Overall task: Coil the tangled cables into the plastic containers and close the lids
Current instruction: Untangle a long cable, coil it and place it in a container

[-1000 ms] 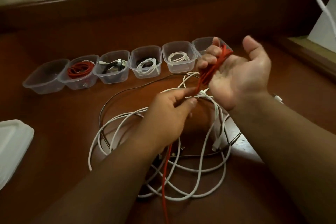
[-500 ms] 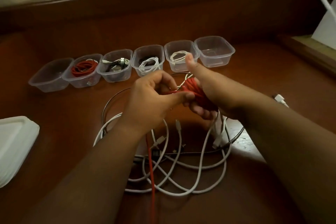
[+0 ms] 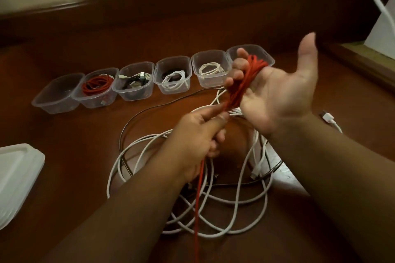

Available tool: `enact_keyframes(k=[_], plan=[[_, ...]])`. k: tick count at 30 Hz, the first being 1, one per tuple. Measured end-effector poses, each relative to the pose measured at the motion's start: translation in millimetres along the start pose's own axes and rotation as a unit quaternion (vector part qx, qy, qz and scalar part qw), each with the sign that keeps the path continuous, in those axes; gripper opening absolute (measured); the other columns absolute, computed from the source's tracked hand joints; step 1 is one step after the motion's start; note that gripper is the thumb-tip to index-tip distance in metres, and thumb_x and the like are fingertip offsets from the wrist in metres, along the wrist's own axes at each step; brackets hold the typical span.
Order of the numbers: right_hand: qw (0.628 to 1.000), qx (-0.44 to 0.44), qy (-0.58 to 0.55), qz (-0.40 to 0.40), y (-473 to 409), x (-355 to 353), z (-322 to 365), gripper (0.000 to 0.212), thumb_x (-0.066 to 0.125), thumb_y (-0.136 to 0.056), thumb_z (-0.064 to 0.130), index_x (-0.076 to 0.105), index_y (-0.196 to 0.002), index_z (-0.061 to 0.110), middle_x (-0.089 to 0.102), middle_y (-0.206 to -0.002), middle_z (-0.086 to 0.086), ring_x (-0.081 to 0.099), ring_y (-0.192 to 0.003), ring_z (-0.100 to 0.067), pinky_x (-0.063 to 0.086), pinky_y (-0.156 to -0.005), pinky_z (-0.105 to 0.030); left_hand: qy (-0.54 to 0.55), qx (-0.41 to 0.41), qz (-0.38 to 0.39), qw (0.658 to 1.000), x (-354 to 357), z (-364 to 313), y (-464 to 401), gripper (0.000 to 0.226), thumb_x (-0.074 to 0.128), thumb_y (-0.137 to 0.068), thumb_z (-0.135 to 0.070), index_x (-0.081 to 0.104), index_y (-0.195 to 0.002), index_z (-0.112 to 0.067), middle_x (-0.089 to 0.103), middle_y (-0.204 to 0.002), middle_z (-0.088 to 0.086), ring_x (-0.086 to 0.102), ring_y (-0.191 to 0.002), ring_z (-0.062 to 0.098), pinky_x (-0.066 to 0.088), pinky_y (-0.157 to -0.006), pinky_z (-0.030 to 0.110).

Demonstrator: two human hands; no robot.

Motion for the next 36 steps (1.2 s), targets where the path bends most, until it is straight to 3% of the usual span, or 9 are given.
enact_keyframes(k=[4, 7, 9, 15, 18, 23, 28, 33, 36], plan=[[0.924, -0.107, 0.366, -0.007, -3, -3, 7, 0.089, 0.033, -0.075, 0.087, 0.056, -0.106, 0.006, 0.056, -0.079, -0.008, 0.053, -0.068, -0.022, 0.049, -0.068, -0.036, -0.143, 0.038, 0.026, 0.989, 4, -8, 7, 0.023, 0.05, -0.102, -0.015, 0.069, -0.112, -0.023, 0.048, -0.05, -0.011, 0.039, -0.04, 0.001, 0.031, -0.04, 0.014], [0.7, -0.13, 0.7, 0.057, 5, 11, -9, 0.092, 0.022, -0.076, 0.089, 0.058, -0.089, 0.006, 0.058, -0.079, -0.015, 0.055, -0.069, -0.026, 0.047, -0.064, -0.038, -0.247, 0.13, -0.026, 0.96, -11, -29, 10, 0.015, 0.058, -0.098, -0.02, 0.072, -0.093, -0.024, 0.061, -0.054, -0.008, 0.053, -0.049, 0.001, 0.041, -0.047, 0.019], [0.613, -0.086, 0.781, 0.087, 8, 10, -20, 0.085, 0.005, -0.076, 0.089, 0.055, -0.074, 0.021, 0.055, -0.072, -0.002, 0.052, -0.064, -0.011, 0.039, -0.059, -0.028, -0.308, 0.202, -0.059, 0.928, -17, -43, 15, 0.01, 0.067, -0.091, -0.02, 0.072, -0.082, -0.022, 0.066, -0.067, 0.0, 0.061, -0.059, 0.015, 0.052, -0.055, 0.033], [0.786, 0.223, 0.572, 0.078, 14, -4, -39, 0.095, 0.002, -0.078, 0.082, 0.05, -0.061, 0.002, 0.043, -0.044, -0.006, 0.039, -0.036, -0.019, 0.038, -0.044, -0.023, -0.197, 0.203, -0.058, 0.957, -30, -46, 13, 0.045, 0.087, -0.056, -0.039, 0.059, -0.077, -0.012, 0.069, -0.066, 0.007, 0.067, -0.069, 0.032, 0.058, -0.076, 0.055], [0.848, 0.294, 0.429, 0.099, 18, -5, -47, 0.095, 0.004, -0.082, 0.085, 0.052, -0.062, 0.006, 0.037, -0.043, -0.004, 0.032, -0.034, -0.018, 0.033, -0.041, -0.021, -0.099, 0.152, -0.036, 0.983, -34, -39, 5, 0.032, 0.079, -0.062, -0.031, 0.058, -0.081, -0.015, 0.061, -0.061, 0.002, 0.058, -0.058, 0.021, 0.053, -0.056, 0.032], [0.92, 0.312, 0.203, 0.124, 19, 9, -48, 0.088, 0.013, -0.084, 0.085, 0.052, -0.067, 0.008, 0.038, -0.045, 0.001, 0.033, -0.035, -0.012, 0.033, -0.038, -0.021, -0.047, 0.134, -0.075, 0.987, -46, -40, 0, 0.011, 0.069, -0.073, -0.03, 0.069, -0.077, -0.02, 0.043, -0.052, -0.004, 0.032, -0.042, 0.008, 0.024, -0.041, 0.019], [0.975, 0.186, -0.049, 0.109, 15, 24, -30, 0.088, 0.024, -0.082, 0.087, 0.053, -0.098, 0.006, 0.046, -0.073, -0.001, 0.045, -0.061, -0.013, 0.045, -0.059, -0.025, -0.108, 0.144, -0.081, 0.98, -32, -35, 1, 0.018, 0.054, -0.099, -0.018, 0.07, -0.107, -0.019, 0.066, -0.055, -0.007, 0.052, -0.046, -0.003, 0.041, -0.05, 0.012], [0.989, -0.043, 0.134, 0.046, 5, 11, 1, 0.087, 0.021, -0.085, 0.08, 0.052, -0.112, 0.003, 0.052, -0.081, -0.004, 0.05, -0.071, -0.018, 0.047, -0.073, -0.034, -0.265, 0.159, -0.028, 0.951, -7, -24, 5, 0.023, 0.054, -0.101, -0.022, 0.069, -0.118, -0.026, 0.053, -0.048, -0.026, 0.048, -0.045, -0.008, 0.031, -0.047, 0.007], [0.912, -0.124, 0.39, 0.036, 5, 10, 3, 0.085, 0.038, -0.077, 0.087, 0.055, -0.103, 0.008, 0.057, -0.077, -0.007, 0.055, -0.069, -0.022, 0.05, -0.068, -0.04, -0.286, 0.134, -0.006, 0.949, -6, -25, 8, 0.022, 0.053, -0.101, -0.023, 0.07, -0.116, -0.026, 0.051, -0.045, -0.025, 0.048, -0.043, -0.008, 0.032, -0.046, 0.009]])
Point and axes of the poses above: each hand's wrist, its own y-axis away from the middle knuckle, its own x-axis out of the palm, z = x × y, the point moved 7 cm from there along -y, towards the middle knuckle
